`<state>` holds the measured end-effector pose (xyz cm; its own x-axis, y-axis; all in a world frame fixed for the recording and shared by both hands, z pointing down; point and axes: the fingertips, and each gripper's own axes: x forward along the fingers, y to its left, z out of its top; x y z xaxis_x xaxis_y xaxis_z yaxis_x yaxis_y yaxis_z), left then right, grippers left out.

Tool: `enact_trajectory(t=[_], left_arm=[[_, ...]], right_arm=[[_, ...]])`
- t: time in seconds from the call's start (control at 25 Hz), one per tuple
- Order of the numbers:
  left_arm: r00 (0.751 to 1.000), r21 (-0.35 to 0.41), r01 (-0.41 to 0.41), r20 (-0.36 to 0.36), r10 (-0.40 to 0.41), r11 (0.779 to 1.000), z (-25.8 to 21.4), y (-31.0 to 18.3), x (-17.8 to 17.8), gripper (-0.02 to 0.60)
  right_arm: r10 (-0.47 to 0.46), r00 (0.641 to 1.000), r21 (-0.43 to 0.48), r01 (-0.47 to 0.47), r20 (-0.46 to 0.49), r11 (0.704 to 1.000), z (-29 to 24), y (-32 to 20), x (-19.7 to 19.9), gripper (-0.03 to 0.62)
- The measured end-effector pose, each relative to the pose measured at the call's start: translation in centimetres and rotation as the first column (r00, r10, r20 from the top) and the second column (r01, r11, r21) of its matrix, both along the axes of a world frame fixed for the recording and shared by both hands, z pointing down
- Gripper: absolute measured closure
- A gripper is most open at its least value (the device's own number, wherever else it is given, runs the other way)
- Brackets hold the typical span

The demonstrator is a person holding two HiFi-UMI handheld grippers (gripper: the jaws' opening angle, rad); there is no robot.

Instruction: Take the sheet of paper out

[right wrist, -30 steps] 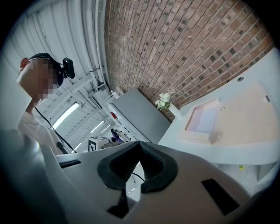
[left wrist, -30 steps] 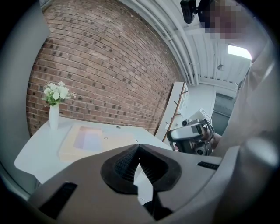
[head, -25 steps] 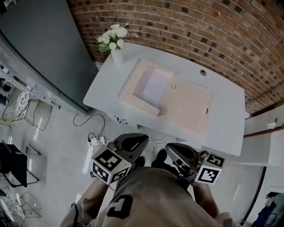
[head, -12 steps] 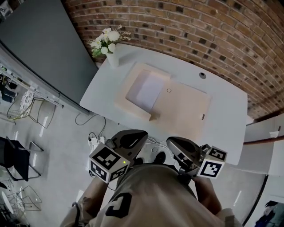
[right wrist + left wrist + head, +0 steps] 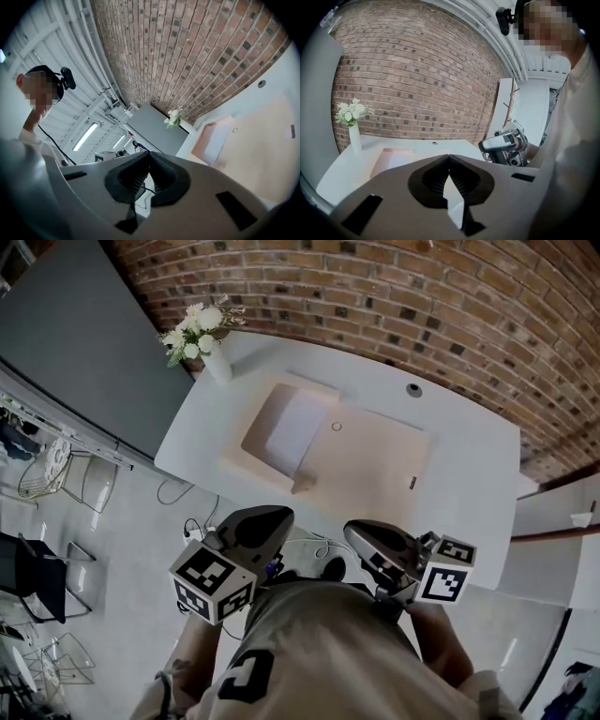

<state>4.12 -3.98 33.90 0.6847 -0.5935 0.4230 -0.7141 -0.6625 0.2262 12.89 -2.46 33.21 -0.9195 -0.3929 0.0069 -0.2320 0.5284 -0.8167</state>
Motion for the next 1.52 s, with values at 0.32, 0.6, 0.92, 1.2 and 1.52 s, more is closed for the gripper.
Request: enact_trajectory(t=[0.32, 0.6, 0.92, 1.2, 1.52], left_arm=[[0.999, -0.01, 0.017, 0.045, -0.017, 1.0, -0.2, -0.7, 1.3, 0.568], [0.996, -0.004, 0.071, 0.062, -0.071, 0.997, -0.2, -1.8, -1.1, 0.568], [0.999, -0.02, 0.047, 0.014, -0.047, 0.999, 1.1, -4.2, -4.1, 0.568], [0.999, -0.028, 0.02, -0.027, -0.021, 0.999, 1.6, -7.7, -7.3, 0.568], [0.998, -0.048, -0.014, -0.061, 0.011, 0.999, 2.4, -10.5, -9.5, 0.568]], right_arm=[[-0.005, 0.999, -0.057, 0.008, 0.047, 0.998, 1.1, -0.5, 2.0, 0.569], [-0.028, 0.999, -0.069, 0.031, 0.043, 0.997, 1.5, -1.1, 1.1, 0.569], [-0.016, 1.0, -0.095, 0.015, -0.009, 0.995, 2.6, -3.2, -2.0, 0.569], [0.012, 0.999, -0.134, -0.018, -0.048, 0.991, 3.5, -5.8, -4.7, 0.569], [0.07, 0.988, -0.172, -0.093, -0.135, 0.981, 5.9, -9.2, -6.4, 0.569]])
